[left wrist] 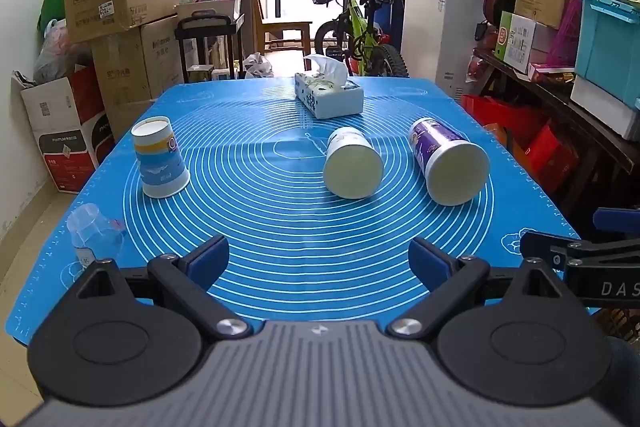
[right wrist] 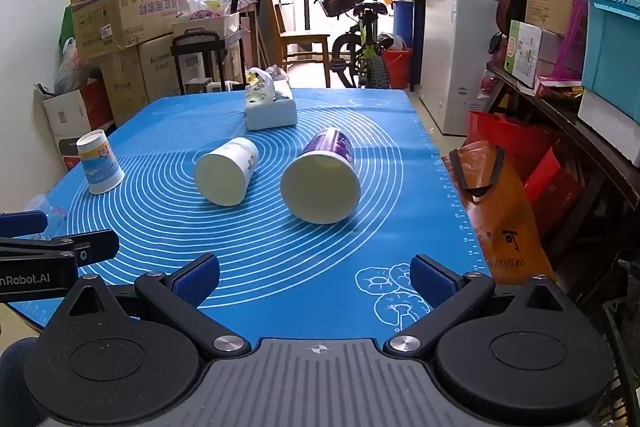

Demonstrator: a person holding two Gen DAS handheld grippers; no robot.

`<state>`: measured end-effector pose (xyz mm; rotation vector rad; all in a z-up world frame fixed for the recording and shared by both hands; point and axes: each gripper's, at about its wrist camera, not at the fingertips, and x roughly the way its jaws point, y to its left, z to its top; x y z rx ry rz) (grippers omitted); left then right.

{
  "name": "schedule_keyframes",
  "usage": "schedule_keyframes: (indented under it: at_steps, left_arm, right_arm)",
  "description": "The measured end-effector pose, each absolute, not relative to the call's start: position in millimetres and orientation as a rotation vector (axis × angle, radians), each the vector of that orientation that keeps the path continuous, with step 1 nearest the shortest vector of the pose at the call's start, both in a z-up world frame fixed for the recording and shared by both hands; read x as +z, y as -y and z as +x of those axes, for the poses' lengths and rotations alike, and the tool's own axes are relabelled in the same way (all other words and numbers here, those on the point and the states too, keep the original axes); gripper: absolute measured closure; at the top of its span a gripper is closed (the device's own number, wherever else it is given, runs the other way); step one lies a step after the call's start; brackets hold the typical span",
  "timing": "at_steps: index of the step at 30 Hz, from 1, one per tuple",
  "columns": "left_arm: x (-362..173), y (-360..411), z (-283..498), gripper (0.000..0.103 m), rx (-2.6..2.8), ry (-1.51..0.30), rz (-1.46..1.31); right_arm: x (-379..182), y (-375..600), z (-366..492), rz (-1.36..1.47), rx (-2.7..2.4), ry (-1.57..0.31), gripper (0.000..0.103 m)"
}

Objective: Flip cup upside down

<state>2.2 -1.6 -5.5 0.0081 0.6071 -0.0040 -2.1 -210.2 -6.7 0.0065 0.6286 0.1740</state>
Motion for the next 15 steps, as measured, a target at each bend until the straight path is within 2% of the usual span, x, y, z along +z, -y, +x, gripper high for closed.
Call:
schedule_keyframes:
  at_steps: [15]
  left_arm:
    - [-5.7, 7.3, 2.1, 0.007, -0.014, -0.612, 0.02]
  right_arm:
    - [-11.8, 209.8, -0.2, 0.005, 0.175, -0.631, 0.002]
